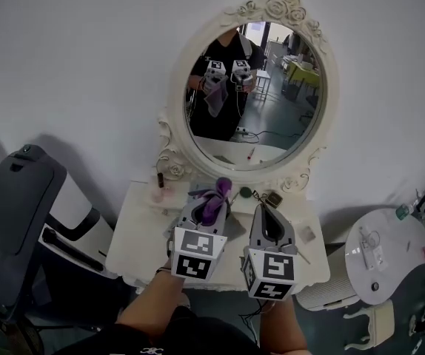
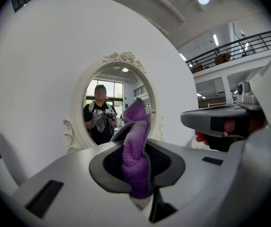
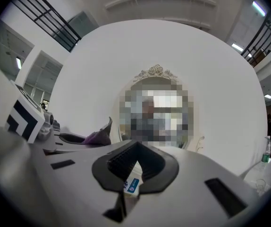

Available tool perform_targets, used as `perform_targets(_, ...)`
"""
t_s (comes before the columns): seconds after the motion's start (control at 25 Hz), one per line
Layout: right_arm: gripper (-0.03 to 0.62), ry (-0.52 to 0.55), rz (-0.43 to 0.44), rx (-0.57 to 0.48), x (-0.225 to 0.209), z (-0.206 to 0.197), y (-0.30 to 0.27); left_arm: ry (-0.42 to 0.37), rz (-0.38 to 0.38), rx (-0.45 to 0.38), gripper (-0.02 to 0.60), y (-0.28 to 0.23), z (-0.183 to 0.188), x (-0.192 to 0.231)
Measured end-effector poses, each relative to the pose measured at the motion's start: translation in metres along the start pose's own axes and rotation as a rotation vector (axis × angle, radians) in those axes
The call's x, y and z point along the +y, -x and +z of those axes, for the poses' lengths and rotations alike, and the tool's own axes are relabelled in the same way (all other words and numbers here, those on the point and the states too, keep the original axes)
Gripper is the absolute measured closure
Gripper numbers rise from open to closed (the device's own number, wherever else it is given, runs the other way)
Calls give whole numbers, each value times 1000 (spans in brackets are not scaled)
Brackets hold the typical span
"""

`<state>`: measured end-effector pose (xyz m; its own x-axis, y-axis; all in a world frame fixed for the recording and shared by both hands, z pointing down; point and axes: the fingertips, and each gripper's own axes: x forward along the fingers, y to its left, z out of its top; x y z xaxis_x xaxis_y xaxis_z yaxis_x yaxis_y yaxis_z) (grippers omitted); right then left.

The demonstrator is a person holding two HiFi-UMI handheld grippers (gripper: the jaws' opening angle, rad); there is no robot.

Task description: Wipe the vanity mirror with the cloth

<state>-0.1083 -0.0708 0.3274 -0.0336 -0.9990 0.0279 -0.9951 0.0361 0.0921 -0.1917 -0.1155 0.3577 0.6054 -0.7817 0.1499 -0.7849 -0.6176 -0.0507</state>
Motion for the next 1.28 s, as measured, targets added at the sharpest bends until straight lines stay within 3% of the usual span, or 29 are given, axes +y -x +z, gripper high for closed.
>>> perform_targets(0.36, 589, 34, -16, 16, 23, 21, -117, 36, -18, 9, 511, -65, 8, 86)
perform_targets(0.64, 589, 29, 15, 50, 40, 6, -174, 94, 17, 32, 510, -101, -4, 134)
perform_targets(0.92, 589, -6, 126, 55, 30, -19, -200, 92, 141, 41, 511, -125, -5, 151)
perform_targets(1.04, 590, -78, 184, 82, 9, -34, -202, -6, 214, 27, 511, -139, 25, 156)
perform_targets(1.2, 590, -248, 297, 115, -19, -41, -202, -176, 330, -54, 511, -148, 101, 160)
perform_targets(1.28, 591, -263, 342, 112, -23, -40, -200, -249, 386, -87, 509, -148, 140, 161)
